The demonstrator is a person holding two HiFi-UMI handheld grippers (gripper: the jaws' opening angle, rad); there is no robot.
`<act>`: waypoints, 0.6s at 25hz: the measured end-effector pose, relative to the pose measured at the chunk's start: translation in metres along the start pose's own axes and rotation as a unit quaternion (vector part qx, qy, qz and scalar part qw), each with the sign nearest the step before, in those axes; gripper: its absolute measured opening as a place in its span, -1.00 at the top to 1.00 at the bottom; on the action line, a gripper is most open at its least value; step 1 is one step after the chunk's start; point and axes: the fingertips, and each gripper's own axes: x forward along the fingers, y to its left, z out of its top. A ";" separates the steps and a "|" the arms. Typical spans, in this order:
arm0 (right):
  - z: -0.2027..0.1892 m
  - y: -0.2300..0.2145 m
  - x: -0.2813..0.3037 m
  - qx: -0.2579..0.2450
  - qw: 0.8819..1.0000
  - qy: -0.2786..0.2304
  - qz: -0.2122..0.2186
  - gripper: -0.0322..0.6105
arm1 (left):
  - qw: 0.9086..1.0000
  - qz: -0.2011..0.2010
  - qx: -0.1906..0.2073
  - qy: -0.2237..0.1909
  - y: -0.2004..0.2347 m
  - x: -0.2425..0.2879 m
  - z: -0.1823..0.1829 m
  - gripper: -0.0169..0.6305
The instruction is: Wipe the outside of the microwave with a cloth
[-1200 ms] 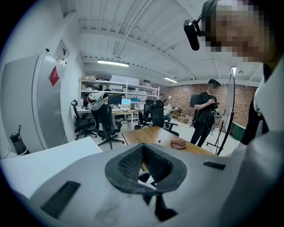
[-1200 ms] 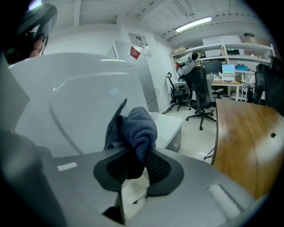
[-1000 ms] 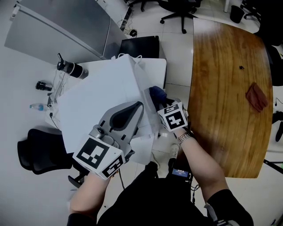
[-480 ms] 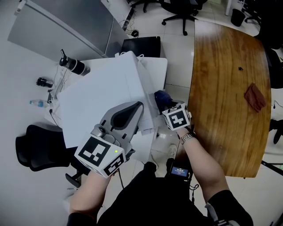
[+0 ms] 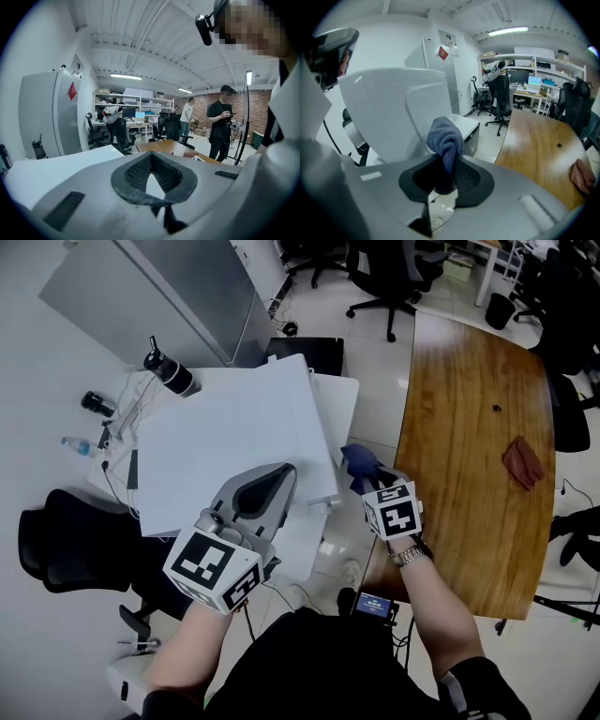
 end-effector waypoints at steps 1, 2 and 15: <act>0.002 0.003 -0.008 -0.003 1.000 -0.005 -0.003 0.68 | 1.000 0.005 0.001 -0.004 0.002 -0.008 0.000 0.93; 0.004 0.007 -0.017 -0.006 1.000 -0.009 -0.005 0.68 | 1.000 0.010 0.002 -0.007 0.005 -0.016 -0.001 0.93; 0.040 0.095 -0.139 -0.050 0.992 -0.105 -0.057 0.68 | 0.997 0.052 -0.025 -0.055 0.057 -0.140 -0.033 0.93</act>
